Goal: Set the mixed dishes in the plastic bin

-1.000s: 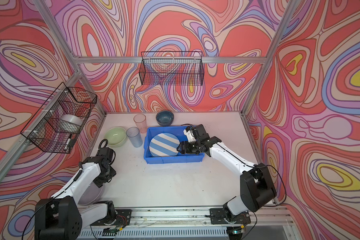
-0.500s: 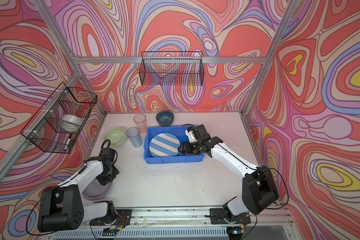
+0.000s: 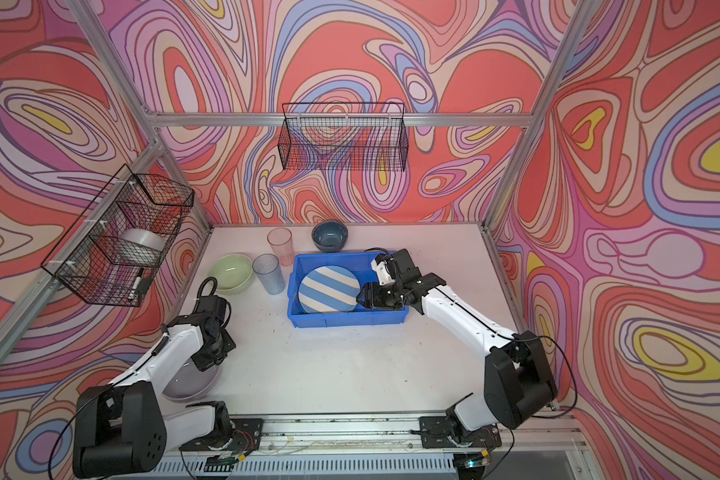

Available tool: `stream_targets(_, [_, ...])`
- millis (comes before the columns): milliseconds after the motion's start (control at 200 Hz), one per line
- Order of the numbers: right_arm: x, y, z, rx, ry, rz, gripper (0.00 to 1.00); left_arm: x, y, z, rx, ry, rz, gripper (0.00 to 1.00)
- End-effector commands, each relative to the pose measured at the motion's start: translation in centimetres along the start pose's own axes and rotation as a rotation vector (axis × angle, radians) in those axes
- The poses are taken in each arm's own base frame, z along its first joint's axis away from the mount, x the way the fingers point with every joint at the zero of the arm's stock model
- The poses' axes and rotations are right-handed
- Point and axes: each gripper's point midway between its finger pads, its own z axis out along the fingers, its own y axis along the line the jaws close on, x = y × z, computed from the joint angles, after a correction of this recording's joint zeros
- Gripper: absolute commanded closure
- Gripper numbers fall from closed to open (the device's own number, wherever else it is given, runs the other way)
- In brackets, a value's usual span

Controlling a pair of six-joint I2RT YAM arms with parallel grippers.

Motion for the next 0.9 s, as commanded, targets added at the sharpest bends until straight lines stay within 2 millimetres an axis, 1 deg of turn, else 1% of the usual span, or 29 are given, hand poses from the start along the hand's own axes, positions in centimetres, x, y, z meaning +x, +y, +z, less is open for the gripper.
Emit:
stream_targets(0, [-0.8,0.4,-0.5,-0.002,-0.035,-0.005,0.37,1.7,-6.4,-1.4,0.333,0.102,0.02,1.0])
stream_targets(145, [-0.7,0.2,-0.2,-0.002,-0.031,0.002,0.37,2.1,-7.9,-3.6,0.405,0.112,0.076,1.0])
stream_targets(281, [-0.8,0.2,-0.1,-0.003,-0.035,0.003,0.37,3.3,-9.8,-5.2,0.494,0.161,0.14,1.0])
stream_targets(441, [-0.8,0.3,0.0,-0.012,-0.034,0.004,0.37,5.0,-11.6,-6.3,0.534,0.189,0.236,1.0])
stream_targets(581, [-0.6,0.2,0.0,-0.011,-0.03,0.002,0.37,6.9,-13.1,-7.1,0.546,0.219,0.326,1.0])
stream_targets(686, [-0.3,0.2,-0.2,-0.014,-0.03,0.0,0.37,8.4,-13.7,-7.6,0.531,0.216,0.397,1.0])
stream_targets(796, [0.3,0.1,-0.2,-0.016,-0.014,-0.001,0.37,9.8,-13.5,-7.9,0.518,0.226,0.449,1.0])
stream_targets(897, [0.8,0.0,-0.3,-0.017,-0.007,0.0,0.37,11.6,-13.3,-7.9,0.508,0.233,0.506,1.0])
